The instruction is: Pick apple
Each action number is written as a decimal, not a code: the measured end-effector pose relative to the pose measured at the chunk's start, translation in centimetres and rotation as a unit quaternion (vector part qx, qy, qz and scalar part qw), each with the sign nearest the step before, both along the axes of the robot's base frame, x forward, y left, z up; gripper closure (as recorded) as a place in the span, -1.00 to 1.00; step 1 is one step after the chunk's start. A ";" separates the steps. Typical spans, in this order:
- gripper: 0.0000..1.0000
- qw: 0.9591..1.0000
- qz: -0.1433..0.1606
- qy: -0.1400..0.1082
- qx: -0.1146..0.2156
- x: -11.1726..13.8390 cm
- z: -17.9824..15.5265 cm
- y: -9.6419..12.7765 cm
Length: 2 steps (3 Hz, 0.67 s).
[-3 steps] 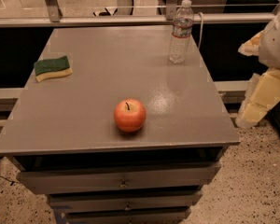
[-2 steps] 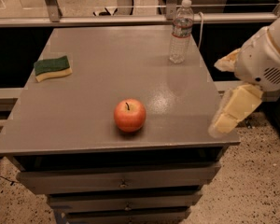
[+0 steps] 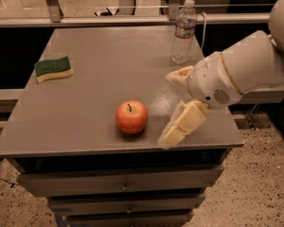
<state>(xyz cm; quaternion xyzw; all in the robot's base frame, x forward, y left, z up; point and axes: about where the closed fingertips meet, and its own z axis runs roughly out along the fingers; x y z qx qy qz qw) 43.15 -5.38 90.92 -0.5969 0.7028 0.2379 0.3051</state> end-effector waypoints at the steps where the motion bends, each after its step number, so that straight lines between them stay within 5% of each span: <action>1: -1.00 0.999 0.024 -0.019 0.036 0.3 -1.3 3.3; 2: -1.00 0.997 0.032 -0.031 0.056 1.2 -3.1 5.1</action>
Offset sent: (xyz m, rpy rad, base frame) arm 0.0252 0.0675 -0.0549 0.1642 -0.0896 0.0738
